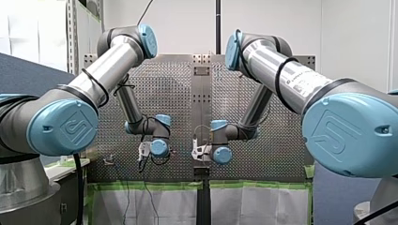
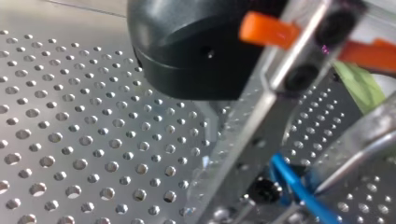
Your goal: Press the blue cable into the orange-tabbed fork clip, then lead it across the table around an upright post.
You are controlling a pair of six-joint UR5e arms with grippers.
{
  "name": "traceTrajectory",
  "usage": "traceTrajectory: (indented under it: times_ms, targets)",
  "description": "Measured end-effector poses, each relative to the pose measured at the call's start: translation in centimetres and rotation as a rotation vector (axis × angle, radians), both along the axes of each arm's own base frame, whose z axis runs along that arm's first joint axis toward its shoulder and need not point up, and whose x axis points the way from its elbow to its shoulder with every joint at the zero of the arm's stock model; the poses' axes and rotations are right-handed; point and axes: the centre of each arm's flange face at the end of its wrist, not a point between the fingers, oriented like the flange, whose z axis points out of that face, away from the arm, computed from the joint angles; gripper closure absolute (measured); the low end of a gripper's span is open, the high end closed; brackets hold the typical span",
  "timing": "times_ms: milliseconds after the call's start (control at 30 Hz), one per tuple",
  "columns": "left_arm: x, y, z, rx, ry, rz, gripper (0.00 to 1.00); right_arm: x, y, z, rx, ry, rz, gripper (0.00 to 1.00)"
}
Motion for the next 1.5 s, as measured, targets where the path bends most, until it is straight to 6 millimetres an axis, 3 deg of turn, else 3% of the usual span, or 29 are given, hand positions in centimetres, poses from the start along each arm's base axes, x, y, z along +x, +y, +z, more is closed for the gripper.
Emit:
traceTrajectory:
  times_ms: [533, 867, 1067, 1500]
  targets:
    - [-1.0, -0.3, -0.2, 0.070, 0.061, -0.020, 1.00, -0.6, -0.3, 0.1, 0.027, 0.024, -0.011, 1.00]
    - [-2.9, -2.0, 2.2, 0.080, 0.054, -0.060, 1.00, -0.9, -0.6, 3.2, 0.047, 0.044, -0.020, 1.00]
    - [-4.4, -3.4, 4.6, 0.063, 0.044, -0.087, 1.00, -0.9, -0.5, 6.0, 0.049, 0.045, -0.022, 1.00]
    - [-5.7, -6.8, 12.2, 0.013, -0.054, -0.140, 1.00, -0.7, -0.9, 14.8, -0.010, -0.013, -0.021, 1.00]
